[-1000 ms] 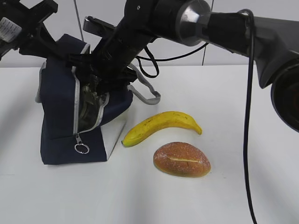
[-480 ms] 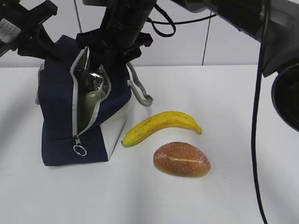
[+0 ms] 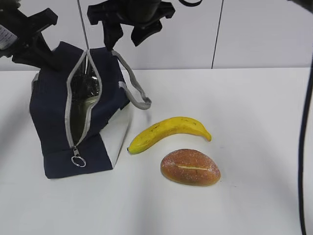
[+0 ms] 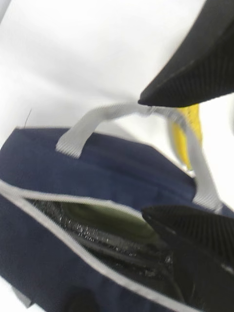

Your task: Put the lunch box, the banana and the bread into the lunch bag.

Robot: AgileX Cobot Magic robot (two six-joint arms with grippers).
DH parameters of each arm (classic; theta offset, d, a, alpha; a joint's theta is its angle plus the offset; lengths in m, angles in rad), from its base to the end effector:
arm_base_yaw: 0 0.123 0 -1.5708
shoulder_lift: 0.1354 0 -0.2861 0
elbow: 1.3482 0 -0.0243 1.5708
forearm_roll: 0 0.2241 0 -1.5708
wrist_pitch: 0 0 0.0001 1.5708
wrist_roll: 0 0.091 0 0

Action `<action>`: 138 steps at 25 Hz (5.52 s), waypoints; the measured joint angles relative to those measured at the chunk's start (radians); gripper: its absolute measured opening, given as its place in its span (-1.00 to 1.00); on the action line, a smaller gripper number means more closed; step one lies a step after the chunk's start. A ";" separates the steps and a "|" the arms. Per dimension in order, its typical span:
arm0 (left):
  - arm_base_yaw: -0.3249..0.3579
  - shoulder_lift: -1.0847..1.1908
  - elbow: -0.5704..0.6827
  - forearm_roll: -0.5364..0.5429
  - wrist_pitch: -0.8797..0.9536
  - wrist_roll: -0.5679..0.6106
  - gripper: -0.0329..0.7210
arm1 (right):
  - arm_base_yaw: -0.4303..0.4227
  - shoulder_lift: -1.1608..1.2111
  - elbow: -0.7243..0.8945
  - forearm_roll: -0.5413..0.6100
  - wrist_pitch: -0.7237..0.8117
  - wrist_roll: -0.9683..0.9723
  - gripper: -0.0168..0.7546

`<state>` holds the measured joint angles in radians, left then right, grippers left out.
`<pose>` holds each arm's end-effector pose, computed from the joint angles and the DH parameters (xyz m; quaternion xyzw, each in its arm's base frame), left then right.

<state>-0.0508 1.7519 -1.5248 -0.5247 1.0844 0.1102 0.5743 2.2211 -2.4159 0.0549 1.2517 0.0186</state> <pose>0.3442 -0.0579 0.3128 -0.0031 0.9547 -0.2417 0.1737 0.3855 0.2551 0.3360 -0.2614 0.9183 0.1127 0.2750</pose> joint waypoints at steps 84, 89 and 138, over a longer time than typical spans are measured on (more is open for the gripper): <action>0.000 0.000 0.000 0.034 0.030 0.000 -0.92 | -0.063 0.076 0.591 -0.169 -0.338 1.288 -0.03; 0.000 0.000 0.000 0.038 0.030 0.000 -0.92 | -0.066 0.076 0.589 -0.169 -0.348 1.266 -0.17; 0.000 0.000 0.000 0.042 -0.036 -0.048 -0.92 | -0.037 0.107 -0.118 0.474 0.006 0.015 -0.18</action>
<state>-0.0508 1.7519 -1.5248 -0.4829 1.0481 0.0626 0.5372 2.3276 -2.5343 0.5291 1.2578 0.0333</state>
